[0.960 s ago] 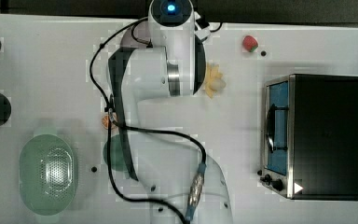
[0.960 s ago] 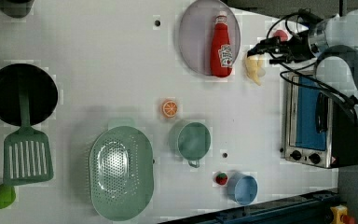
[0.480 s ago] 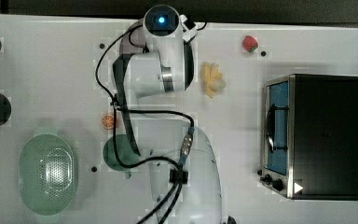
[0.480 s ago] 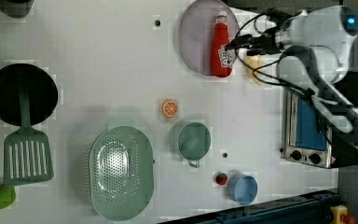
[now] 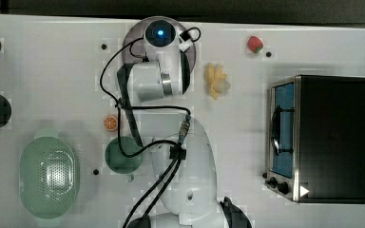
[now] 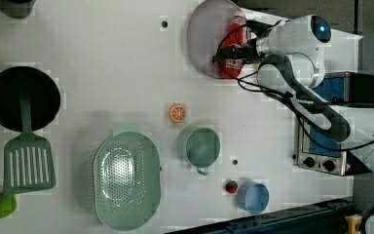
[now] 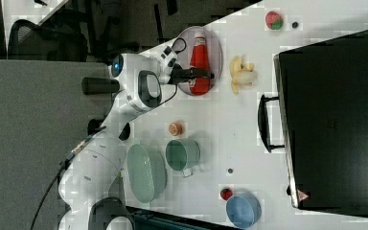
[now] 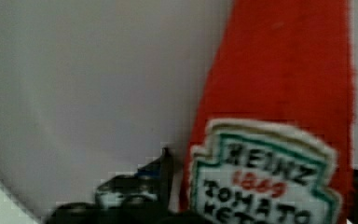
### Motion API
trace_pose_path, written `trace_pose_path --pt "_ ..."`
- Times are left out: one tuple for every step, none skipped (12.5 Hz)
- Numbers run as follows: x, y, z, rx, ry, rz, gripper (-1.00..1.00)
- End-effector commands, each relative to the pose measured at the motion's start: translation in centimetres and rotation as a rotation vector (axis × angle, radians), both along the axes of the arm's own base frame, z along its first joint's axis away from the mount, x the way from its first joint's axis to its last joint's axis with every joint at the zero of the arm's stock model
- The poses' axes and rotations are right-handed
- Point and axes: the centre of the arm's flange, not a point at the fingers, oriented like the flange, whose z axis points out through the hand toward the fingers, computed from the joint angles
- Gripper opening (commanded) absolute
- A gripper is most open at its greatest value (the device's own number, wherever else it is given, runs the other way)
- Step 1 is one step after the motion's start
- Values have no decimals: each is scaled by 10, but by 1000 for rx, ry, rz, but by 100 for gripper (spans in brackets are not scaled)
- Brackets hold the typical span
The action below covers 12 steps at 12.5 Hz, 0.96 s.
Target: Pick ketchup from plate and place it on table.
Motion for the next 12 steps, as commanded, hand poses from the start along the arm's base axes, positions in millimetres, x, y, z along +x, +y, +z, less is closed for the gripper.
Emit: trace_pose_path --pt "24 -4 37 -5 -103 39 100" --pt "23 -4 34 -4 -103 39 100" --pt "23 -3 32 -3 -107 39 100" --pt "23 -3 31 -2 -107 39 92" --pt "24 -2 32 -1 -112 40 68" --pt "25 -2 33 -1 -117 38 42" --pt "26 -3 34 -1 -118 37 19" --pt "28 -2 37 1 -125 38 18" --pt "28 -1 38 2 -127 38 18" --pt "28 -1 38 2 -127 37 18" --pt "29 -1 40 4 -130 36 18" --pt "31 -1 48 6 -141 33 18"
